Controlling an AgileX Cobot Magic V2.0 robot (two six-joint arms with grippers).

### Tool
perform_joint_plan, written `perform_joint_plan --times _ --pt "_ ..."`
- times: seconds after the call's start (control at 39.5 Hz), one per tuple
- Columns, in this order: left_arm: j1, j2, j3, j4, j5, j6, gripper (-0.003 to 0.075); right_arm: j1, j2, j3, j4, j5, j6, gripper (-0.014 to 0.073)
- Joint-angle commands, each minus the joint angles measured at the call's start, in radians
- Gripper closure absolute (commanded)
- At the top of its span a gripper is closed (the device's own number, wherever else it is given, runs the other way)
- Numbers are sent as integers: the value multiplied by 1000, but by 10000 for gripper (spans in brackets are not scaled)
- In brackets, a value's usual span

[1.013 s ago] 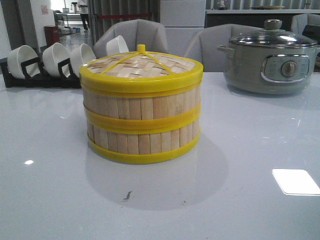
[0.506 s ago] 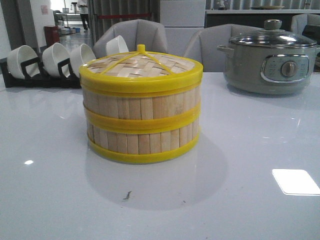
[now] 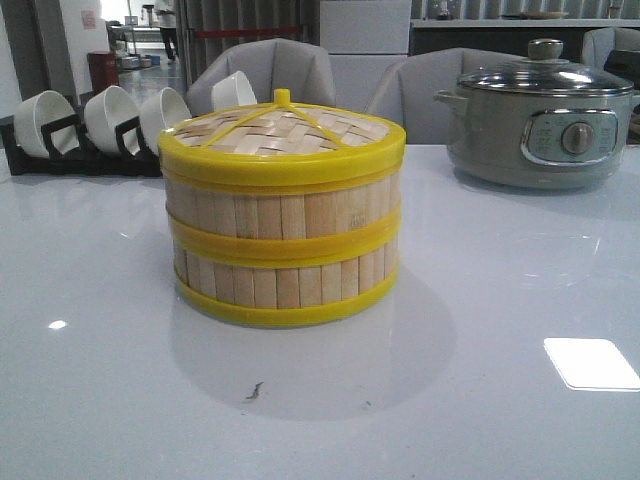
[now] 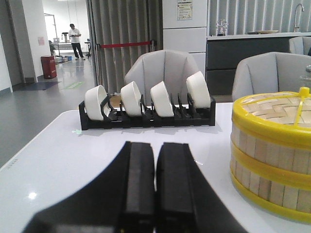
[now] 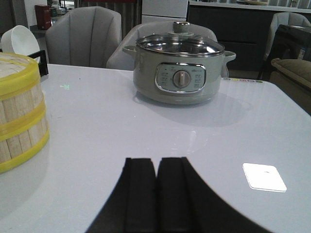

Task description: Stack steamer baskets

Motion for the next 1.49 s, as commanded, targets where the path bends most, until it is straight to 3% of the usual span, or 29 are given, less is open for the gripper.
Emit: perform_joint_plan --times 0.0,1.47 --pt "-6 -11 0 -1 -78 -2 637 -20 -24 -5 -4 -109 -2 538" --pt "-6 -11 0 -1 -78 -2 637 -27 -23 -6 52 -98 -78 538"
